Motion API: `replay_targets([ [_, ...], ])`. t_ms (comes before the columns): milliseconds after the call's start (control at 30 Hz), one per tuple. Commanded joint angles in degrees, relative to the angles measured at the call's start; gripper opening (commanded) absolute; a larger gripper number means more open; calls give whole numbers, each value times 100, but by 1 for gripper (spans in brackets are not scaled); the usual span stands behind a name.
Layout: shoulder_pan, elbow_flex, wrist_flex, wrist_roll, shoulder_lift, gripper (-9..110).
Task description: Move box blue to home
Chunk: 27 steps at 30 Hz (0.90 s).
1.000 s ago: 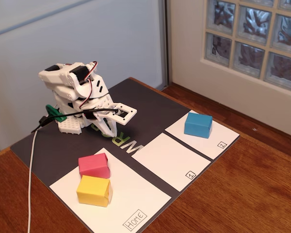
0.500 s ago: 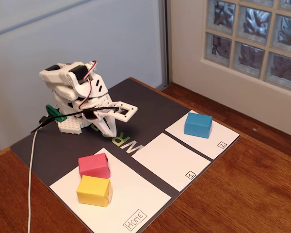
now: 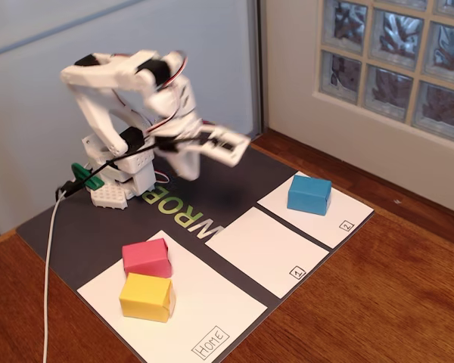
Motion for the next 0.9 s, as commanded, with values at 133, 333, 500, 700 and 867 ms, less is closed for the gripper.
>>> replay_targets([
  [133, -712, -2145, 88, 334, -1644, 0],
  [333, -1257, -3463, 431, 589, -3023, 0],
  [500, -1538, -4772, 650, 554, -4219, -1],
  [700, -1652, -8183, 1775, 589, -6583, -1],
  [867, -1802, -10143, 2276, 519, -8007, -1],
])
